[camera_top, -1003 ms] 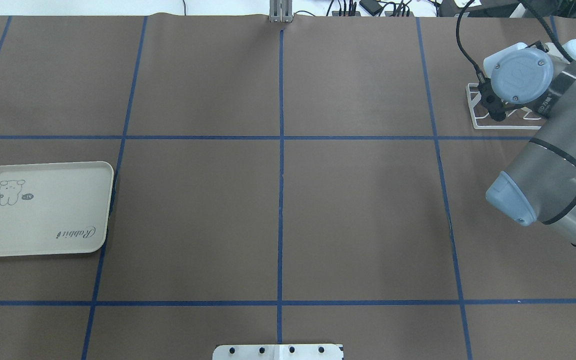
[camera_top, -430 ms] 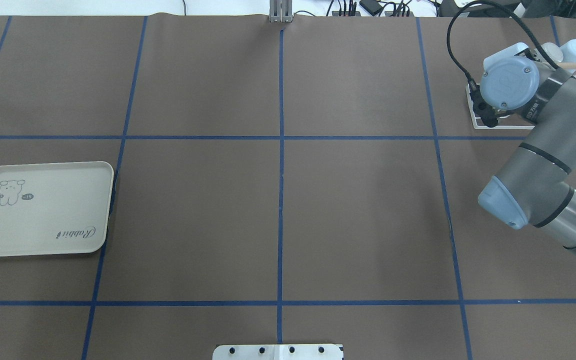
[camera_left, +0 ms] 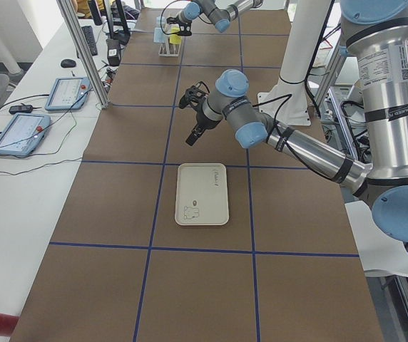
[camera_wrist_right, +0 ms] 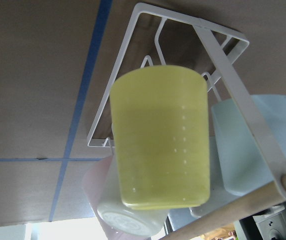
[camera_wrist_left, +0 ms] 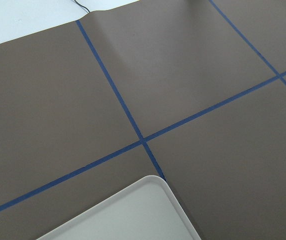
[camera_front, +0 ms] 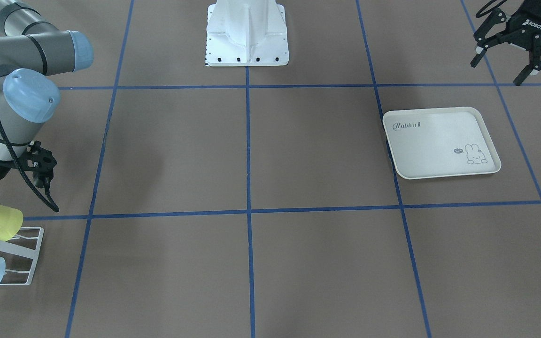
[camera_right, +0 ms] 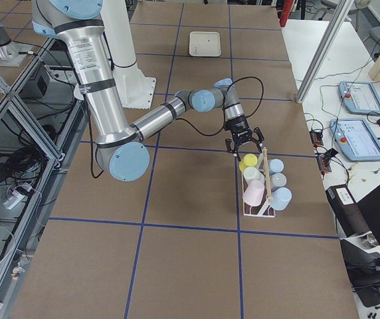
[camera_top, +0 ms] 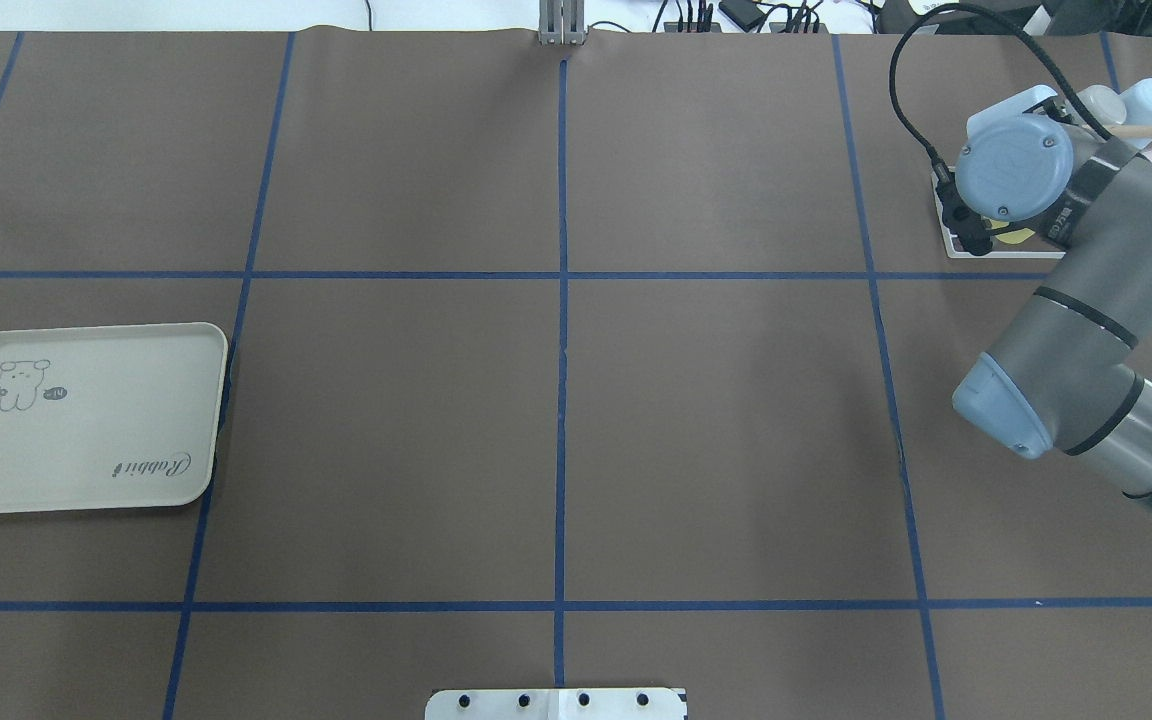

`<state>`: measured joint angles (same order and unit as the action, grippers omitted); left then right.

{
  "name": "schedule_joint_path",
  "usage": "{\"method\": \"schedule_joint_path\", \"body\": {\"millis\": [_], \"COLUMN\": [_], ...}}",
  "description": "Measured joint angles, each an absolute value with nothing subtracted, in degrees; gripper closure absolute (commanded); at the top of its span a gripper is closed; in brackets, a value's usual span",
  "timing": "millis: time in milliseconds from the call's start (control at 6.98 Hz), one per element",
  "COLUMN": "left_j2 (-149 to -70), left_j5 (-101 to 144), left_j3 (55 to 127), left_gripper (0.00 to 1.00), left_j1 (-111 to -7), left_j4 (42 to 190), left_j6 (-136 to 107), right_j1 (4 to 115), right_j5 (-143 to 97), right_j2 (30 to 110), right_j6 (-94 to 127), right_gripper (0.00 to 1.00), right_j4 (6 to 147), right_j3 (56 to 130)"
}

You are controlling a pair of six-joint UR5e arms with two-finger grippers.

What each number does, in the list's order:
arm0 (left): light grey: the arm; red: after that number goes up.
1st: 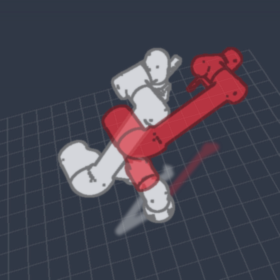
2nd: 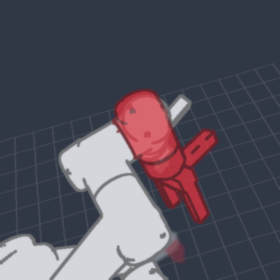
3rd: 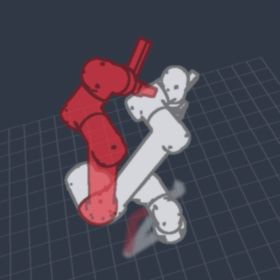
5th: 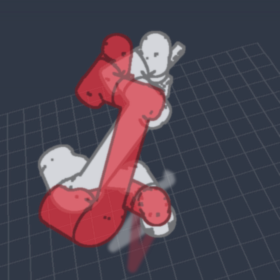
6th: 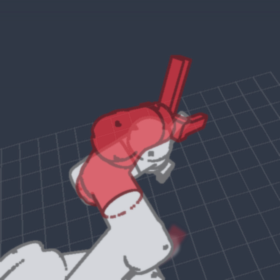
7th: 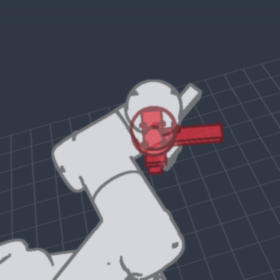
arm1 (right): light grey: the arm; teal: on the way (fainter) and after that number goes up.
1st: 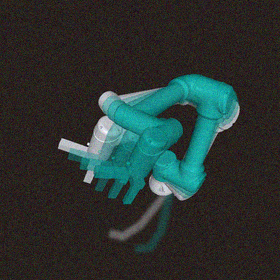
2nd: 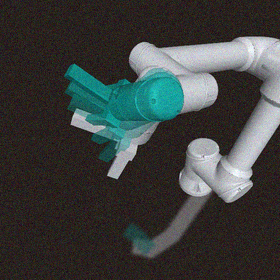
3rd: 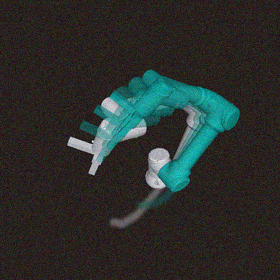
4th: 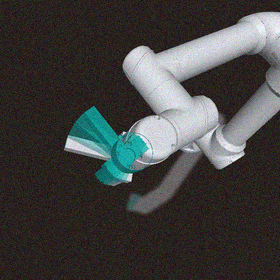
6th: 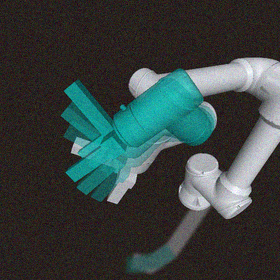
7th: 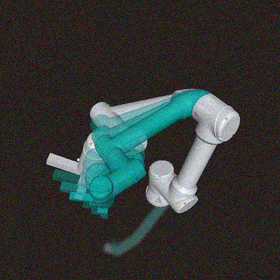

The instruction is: Transfer IKEA cup to right arm and place on rack

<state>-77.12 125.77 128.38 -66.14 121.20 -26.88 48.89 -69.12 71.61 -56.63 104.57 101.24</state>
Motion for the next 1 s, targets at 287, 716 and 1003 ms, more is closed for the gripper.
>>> {"method": "schedule_joint_path", "body": {"millis": [287,716,1003], "left_j2": [-77.03,-76.94,-76.67], "left_j5": [125.77,125.77,125.72], "left_j3": [128.49,128.53,128.4], "left_gripper": [0.0,0.0,0.0], "left_j1": [-66.17,-66.21,-66.63], "left_j4": [121.2,121.2,121.19], "left_j6": [-26.82,-26.64,-25.43], "right_j1": [49.72,58.1,69.4], "right_j5": [-68.51,-77.98,-93.32], "right_j2": [71.48,72.36,75.02], "right_j6": [-55.71,-52.17,-45.8], "right_gripper": [0.01,0.01,0.01], "right_j4": [99.45,95.21,94.97], "right_j3": [101.92,103.19,102.44]}}
